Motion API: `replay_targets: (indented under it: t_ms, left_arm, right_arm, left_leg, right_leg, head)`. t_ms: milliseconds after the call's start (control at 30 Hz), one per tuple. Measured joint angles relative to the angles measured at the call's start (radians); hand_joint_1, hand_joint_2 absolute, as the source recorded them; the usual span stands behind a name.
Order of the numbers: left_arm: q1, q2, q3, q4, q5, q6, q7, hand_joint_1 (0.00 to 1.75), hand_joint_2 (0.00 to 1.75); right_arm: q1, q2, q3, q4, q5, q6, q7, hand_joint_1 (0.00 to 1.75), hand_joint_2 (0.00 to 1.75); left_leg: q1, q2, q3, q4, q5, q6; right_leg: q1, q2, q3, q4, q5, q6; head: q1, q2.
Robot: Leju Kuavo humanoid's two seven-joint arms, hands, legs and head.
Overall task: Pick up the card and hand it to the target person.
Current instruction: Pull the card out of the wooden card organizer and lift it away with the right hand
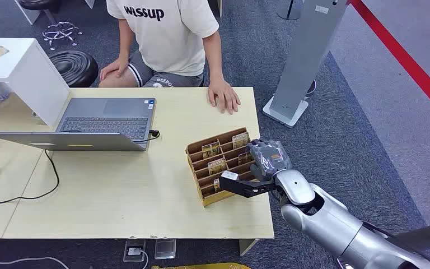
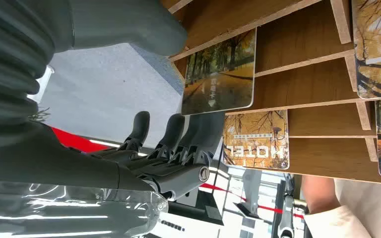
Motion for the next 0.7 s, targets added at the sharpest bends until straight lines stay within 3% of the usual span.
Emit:
replay_targets:
  t_ms: [167, 400, 533, 700]
  left_arm:
    - [0.000, 0.000, 0.000, 0.000, 0.000, 0.000, 0.000, 0.00, 0.00]
    - [0.000, 0.000, 0.000, 0.000, -0.006, 0.004, -0.002, 0.00, 0.00]
    - [0.000, 0.000, 0.000, 0.000, -0.014, 0.008, -0.009, 0.00, 1.75]
    - [0.000, 0.000, 0.000, 0.000, -0.019, 0.014, -0.012, 0.00, 1.75]
  right_arm:
    - [0.000, 0.000, 0.000, 0.000, -0.001, -0.001, 0.000, 0.96, 1.75]
    - [0.000, 0.000, 0.000, 0.000, -0.010, -0.002, 0.001, 1.30, 1.75]
    - [0.000, 0.000, 0.000, 0.000, -0.010, -0.002, 0.004, 1.46, 1.75]
    - [0.000, 0.000, 0.000, 0.000, -0.011, -0.003, 0.007, 1.64, 1.75]
  left_leg:
    - [0.000, 0.000, 0.000, 0.000, 0.000, 0.000]
    - [0.000, 0.000, 0.000, 0.000, 0.000, 0.000]
    - [0.000, 0.000, 0.000, 0.000, 0.000, 0.000]
    - [0.000, 0.000, 0.000, 0.000, 0.000, 0.000]
  right_leg:
    - [0.000, 0.000, 0.000, 0.000, 0.000, 0.000]
    - [0.000, 0.000, 0.000, 0.000, 0.000, 0.000]
    - [0.000, 0.000, 0.000, 0.000, 0.000, 0.000]
    - [0.000, 0.000, 0.000, 0.000, 0.000, 0.000]
  head:
    - [0.000, 0.000]
    - [0.000, 0.000]
    - [0.000, 0.000]
    - [0.000, 0.000]
